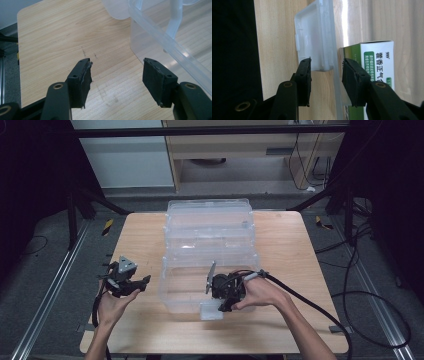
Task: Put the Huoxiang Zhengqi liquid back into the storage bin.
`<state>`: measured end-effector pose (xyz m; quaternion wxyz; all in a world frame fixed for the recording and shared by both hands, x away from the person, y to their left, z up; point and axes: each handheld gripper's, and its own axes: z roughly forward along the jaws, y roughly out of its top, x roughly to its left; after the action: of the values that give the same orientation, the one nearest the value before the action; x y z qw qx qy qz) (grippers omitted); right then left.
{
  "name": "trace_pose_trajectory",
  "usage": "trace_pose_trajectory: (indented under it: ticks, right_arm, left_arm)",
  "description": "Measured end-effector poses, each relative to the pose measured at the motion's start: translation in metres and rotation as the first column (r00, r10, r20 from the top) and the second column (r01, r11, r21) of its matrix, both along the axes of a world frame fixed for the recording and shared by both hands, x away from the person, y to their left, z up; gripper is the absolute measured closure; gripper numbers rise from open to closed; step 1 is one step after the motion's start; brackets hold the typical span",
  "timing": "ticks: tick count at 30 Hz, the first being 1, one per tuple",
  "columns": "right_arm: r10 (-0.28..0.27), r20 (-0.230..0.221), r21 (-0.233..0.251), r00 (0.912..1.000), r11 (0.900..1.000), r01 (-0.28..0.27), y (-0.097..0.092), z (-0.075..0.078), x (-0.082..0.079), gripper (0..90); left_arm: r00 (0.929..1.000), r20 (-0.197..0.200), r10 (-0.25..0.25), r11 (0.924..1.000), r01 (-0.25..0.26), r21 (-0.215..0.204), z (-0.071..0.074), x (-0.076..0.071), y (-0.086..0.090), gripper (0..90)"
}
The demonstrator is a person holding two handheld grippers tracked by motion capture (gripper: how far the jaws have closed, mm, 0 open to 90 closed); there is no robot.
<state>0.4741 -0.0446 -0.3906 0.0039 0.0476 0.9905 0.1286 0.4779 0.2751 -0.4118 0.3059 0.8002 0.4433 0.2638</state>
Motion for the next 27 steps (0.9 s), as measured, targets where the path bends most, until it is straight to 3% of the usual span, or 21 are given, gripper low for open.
trace_pose_trajectory:
  ticks: [15,27]
  right_arm:
    - [-0.010,-0.040,-0.004,0.9991,0.9999,0.010,0.001,-0.010,0.004,63.6]
    - [-0.018,-0.044,0.003,0.9989,0.9998,0.018,0.000,-0.010,0.004,63.6]
  left_arm:
    - [1.0000,0.004,-0.009,0.9999,0.009,-0.005,0.001,0.000,-0.001,39.2]
    - [0.9998,0.000,-0.018,0.9998,0.018,-0.004,0.000,0.002,-0.003,39.3]
